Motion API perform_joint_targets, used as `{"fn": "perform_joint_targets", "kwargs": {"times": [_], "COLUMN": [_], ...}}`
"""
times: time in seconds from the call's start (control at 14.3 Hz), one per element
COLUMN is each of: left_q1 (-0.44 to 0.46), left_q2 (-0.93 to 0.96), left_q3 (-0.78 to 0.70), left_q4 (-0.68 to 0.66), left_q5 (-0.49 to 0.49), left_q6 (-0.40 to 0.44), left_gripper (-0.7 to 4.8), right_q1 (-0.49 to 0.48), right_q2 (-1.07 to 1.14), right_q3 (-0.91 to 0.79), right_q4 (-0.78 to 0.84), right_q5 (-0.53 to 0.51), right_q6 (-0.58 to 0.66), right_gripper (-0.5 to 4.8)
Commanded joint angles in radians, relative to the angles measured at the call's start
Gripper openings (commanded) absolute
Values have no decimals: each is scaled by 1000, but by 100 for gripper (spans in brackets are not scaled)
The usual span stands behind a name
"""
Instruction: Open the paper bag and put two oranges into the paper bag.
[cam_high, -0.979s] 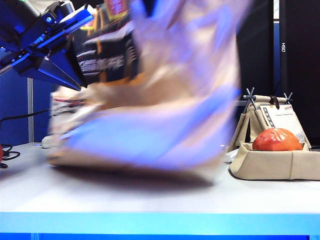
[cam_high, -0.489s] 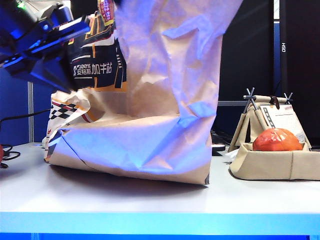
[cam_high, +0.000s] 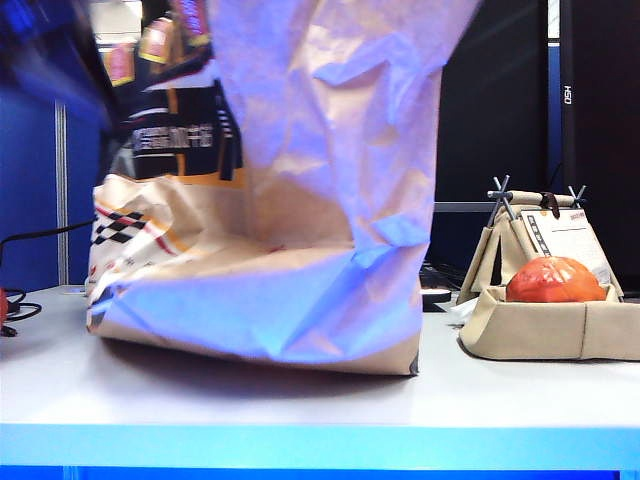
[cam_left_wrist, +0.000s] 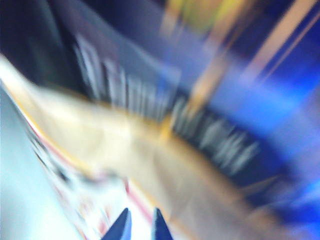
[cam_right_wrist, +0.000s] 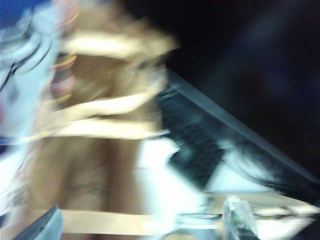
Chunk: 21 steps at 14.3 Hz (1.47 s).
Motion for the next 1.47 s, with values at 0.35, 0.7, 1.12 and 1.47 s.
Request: {"fn": "perform_joint_targets", "kwargs": {"times": [0.35,0.7,1.12,1.47], "left_q1": [1,1,1,1], "left_q2": [-426,-516,-527,-528], "left_q3": [2,-6,-10,-10], "left_q4": [-185,-277,-436,-480], "left_q5": [-259,-282,-416,-415], "left_q6": [222,225,253,245], "left_gripper": [89,90,193,193], "right_q1": [-114,-502,-793,-798], "right_q2": [-162,-180,-179,-137], "right_q3": [6,-159,-915,-1089], "right_q4": [4,4,159,366], "right_q5": [151,-207,-552,-631], "right_q6": [2,2,17,17], "right_gripper": [410,410,410,410]}}
